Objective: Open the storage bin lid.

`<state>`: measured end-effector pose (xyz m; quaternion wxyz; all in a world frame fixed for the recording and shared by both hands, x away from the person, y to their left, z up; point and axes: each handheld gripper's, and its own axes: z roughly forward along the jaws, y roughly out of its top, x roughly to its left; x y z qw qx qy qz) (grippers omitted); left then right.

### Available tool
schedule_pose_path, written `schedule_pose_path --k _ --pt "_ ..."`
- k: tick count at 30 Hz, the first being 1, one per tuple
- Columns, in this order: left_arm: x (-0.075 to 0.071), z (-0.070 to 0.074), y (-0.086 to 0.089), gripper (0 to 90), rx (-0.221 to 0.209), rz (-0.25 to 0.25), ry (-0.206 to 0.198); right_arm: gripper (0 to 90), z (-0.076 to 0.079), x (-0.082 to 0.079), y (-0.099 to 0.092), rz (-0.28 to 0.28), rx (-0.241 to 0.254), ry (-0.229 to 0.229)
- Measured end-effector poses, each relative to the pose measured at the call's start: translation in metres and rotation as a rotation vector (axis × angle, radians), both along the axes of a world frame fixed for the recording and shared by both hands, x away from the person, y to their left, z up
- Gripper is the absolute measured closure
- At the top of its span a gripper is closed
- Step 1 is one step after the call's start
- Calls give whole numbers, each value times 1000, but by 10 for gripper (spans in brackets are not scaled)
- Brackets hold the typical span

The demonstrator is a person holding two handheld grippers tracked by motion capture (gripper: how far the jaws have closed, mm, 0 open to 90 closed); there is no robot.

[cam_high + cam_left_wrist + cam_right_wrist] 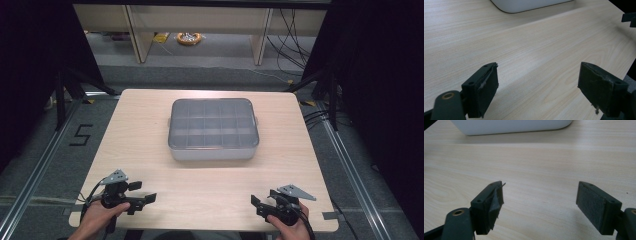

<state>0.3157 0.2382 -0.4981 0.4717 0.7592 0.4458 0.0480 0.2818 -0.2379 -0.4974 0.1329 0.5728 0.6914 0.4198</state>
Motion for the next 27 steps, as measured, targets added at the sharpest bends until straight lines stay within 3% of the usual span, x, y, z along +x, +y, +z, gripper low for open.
schedule_pose_path --k 10,11,12,17,18,20,23,24,27 --pt "0 0 0 157 -2 3 -3 234 2 0 -1 -14 6 -1" --pt "0 1 0 158 0 0 -4 235 1 2 -4 7 -28 -36" --pt "0 1 0 158 0 0 -4 234 0 3 -4 5 -9 -48" --pt "1 1 0 159 1 4 -10 234 1 3 -4 4 -8 -48" --pt "1 1 1 159 0 7 -13 234 3 1 -2 -18 17 -20" --pt "2 2 1 159 -1 9 -17 234 4 0 -2 -22 14 -12" --pt "3 2 1 160 -3 12 -16 235 3 2 -2 -20 30 -32" --pt "3 2 1 161 -5 16 -15 235 2 5 -5 -6 -7 -65" --pt "5 3 1 161 -4 13 -19 235 3 5 -4 -13 0 -59"
